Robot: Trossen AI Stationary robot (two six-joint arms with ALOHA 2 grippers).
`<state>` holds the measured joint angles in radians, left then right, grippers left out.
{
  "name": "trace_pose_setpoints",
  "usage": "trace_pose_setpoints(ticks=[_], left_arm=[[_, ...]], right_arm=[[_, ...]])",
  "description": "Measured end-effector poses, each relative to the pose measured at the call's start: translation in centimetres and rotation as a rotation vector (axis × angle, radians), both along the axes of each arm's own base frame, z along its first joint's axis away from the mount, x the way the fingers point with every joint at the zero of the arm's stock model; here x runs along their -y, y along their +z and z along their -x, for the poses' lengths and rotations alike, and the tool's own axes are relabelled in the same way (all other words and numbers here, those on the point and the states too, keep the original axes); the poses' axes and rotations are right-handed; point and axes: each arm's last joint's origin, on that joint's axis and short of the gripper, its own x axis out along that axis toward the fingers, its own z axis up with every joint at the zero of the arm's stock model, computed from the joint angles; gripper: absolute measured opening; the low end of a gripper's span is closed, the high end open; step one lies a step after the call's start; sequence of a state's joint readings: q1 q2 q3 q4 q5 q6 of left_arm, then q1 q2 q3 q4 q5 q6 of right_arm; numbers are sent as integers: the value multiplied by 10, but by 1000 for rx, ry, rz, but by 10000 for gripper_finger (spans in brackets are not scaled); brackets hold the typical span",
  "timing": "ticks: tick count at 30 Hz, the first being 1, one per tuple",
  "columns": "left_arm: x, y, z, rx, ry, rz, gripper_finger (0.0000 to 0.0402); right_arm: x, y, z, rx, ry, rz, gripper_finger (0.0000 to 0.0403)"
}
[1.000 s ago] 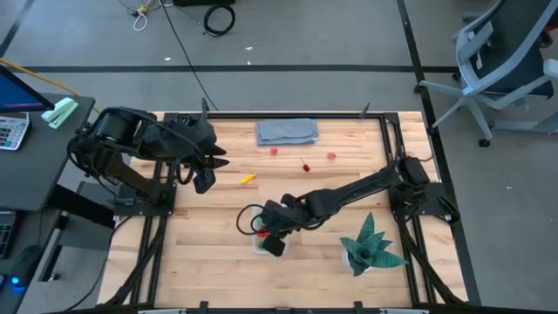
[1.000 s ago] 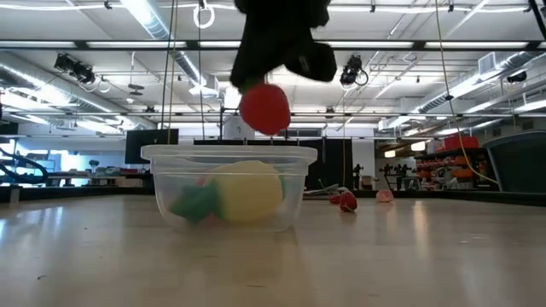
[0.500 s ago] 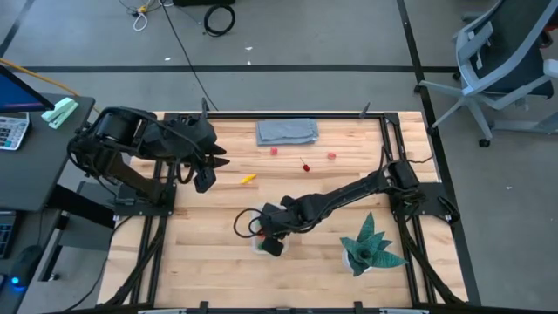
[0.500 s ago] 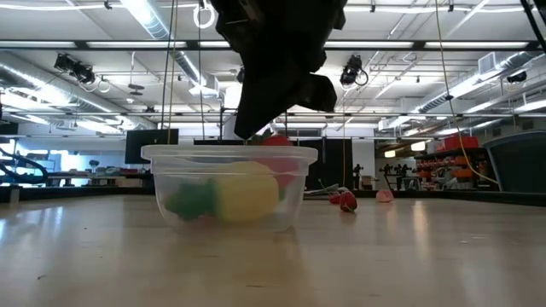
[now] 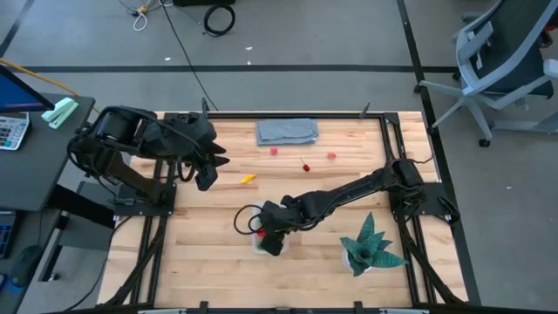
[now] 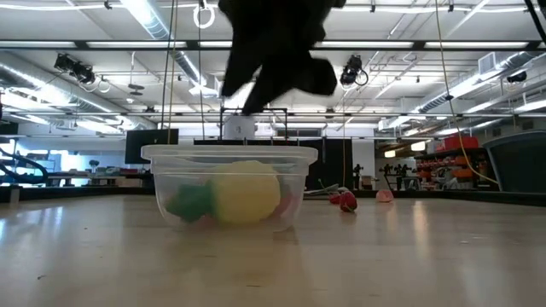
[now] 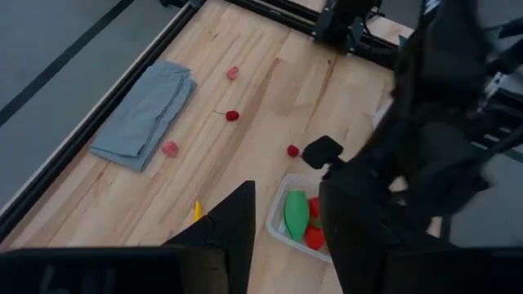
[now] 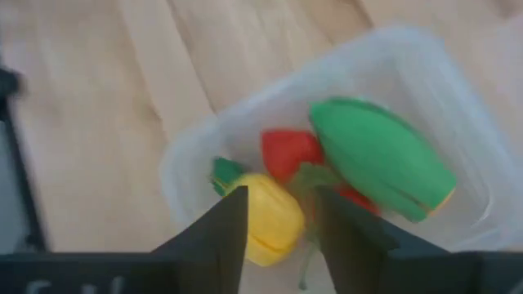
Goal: Pick and placing Produce into tupperware
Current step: Put the right peach into the transparent bin
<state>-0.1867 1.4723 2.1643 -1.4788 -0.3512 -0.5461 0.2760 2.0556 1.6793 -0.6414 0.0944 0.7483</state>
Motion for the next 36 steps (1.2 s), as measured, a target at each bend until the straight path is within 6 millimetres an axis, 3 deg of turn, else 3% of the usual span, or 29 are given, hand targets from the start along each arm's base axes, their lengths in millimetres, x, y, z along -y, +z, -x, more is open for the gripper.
trace_pose_setpoints(ticks=[8, 12, 17, 22, 27, 32, 36], left_arm=[[-18, -6, 5, -93, 82, -20, 166], [-29, -8, 0, -85, 134, -20, 173], [-41, -14, -7, -149, 156, -53, 183], [-54, -22, -21, -204, 158, -60, 188], [-77, -38, -44, -278, 234, -46, 189], [-108, -62, -70, -370, 247, 48, 190], [-132, -83, -88, -455, 257, 55, 190]], right_arm=[[17, 78, 31, 170, -58, 98, 174], [41, 111, 56, 187, -150, 182, 174], [88, 137, 94, 74, -212, 302, 176], [139, 141, 125, -144, -253, 310, 176], [183, 136, 138, -259, -255, 239, 176], [219, 128, 144, -278, -158, 139, 176], [238, 112, 155, -335, -119, 84, 176]])
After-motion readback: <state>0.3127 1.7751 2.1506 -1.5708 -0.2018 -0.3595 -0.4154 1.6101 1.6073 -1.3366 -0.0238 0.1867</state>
